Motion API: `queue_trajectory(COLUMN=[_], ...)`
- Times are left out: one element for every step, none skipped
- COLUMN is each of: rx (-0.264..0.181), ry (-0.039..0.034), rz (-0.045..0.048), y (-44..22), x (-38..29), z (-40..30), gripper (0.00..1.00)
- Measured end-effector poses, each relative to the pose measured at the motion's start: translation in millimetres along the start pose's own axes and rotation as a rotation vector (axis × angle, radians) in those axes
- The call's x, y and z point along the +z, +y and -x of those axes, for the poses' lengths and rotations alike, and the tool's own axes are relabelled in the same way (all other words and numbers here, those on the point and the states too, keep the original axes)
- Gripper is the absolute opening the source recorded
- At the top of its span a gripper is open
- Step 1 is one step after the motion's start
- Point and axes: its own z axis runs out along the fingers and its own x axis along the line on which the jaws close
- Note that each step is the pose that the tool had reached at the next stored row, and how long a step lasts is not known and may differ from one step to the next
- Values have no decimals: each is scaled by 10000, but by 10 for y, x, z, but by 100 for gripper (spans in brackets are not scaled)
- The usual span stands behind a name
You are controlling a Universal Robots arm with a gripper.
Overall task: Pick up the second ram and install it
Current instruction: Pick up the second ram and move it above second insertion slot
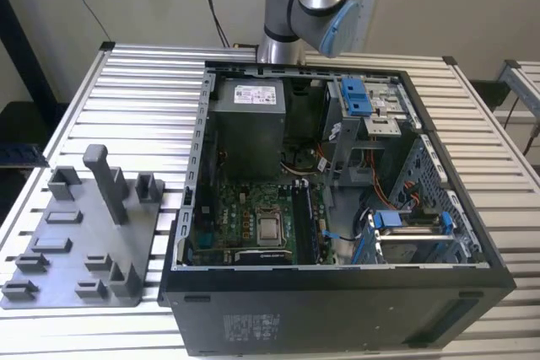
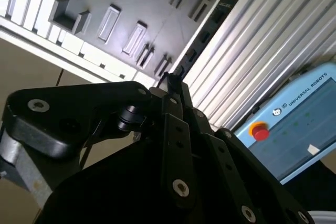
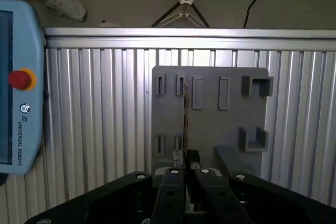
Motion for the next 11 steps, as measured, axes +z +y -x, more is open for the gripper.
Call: queue_trajectory(rx=[0,0,-1,0,-1,0,0,0,0,0,0], ry=[1,0,0,0,0,-1,-4,-2,-4,-5,-6], rz=[1,1,0,0,0,2,-1,1,1,0,-1], y=[-1,-2,-3,-3,-4,-4,-6,-7,-8,-8,-9], x=[-26,-62,-93,-115,-140,-178,-223,-268,-308,-327,-347], z=[0,-1,-1,-2,-2,-3,-3,-4,-5,-5,-5], gripper=[14,14,14,14,14,14,14,14,14,14,14])
